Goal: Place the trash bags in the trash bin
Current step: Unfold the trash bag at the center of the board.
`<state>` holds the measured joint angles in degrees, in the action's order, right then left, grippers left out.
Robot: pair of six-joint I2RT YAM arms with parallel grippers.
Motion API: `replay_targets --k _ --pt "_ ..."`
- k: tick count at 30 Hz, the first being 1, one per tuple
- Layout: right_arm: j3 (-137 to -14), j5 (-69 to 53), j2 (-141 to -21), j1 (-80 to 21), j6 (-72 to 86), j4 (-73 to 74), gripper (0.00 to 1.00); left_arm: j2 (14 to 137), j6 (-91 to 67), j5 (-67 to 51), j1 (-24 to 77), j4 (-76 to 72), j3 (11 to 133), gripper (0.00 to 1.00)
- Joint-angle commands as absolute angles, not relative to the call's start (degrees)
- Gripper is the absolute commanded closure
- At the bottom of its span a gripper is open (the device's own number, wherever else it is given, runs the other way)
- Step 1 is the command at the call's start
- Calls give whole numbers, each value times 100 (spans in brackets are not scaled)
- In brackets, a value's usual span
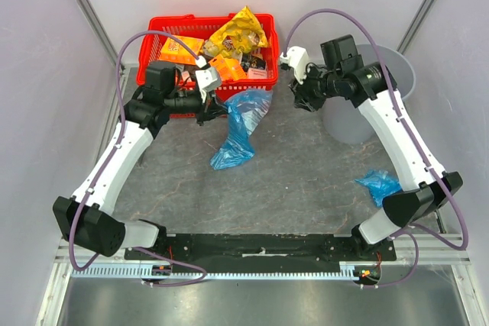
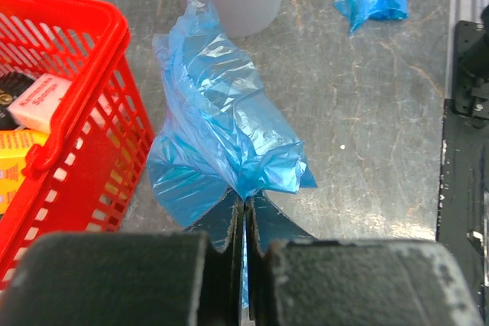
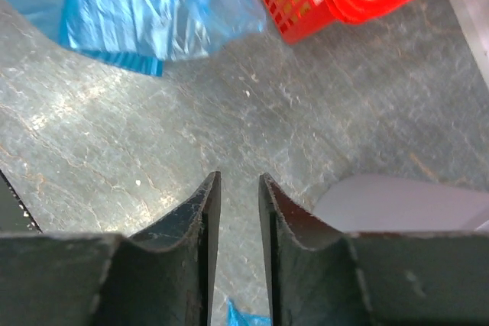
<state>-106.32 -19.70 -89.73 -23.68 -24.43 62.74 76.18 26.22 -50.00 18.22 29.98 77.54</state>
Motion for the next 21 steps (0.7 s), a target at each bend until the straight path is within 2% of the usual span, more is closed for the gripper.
replay_targets --k 1,6,8,19,20,21 --pt "-11153 -3048 -9114 -2364 -2207 6179 61 7462 2584 -5668 1811 3023 7946 98" --pt "-11583 -3692 -9430 -2417 -1873 5977 40 7514 2505 -5967 1819 3015 7919 98" --pt "-11715 -3683 -9571 -2478 -1785 5968 37 7515 2470 -6055 1819 2997 7919 98" --pt "-11620 -4096 -9853 -2725 -1512 5783 37 7488 2303 -6205 1898 2821 7928 98" --pt "-11550 -4096 -9853 -2768 -1512 5757 41 7480 2303 -6196 1898 2821 7928 98" --pt "-11505 -4104 -9844 -2786 -1520 5722 49 7479 2285 -6205 1898 2821 7919 98"
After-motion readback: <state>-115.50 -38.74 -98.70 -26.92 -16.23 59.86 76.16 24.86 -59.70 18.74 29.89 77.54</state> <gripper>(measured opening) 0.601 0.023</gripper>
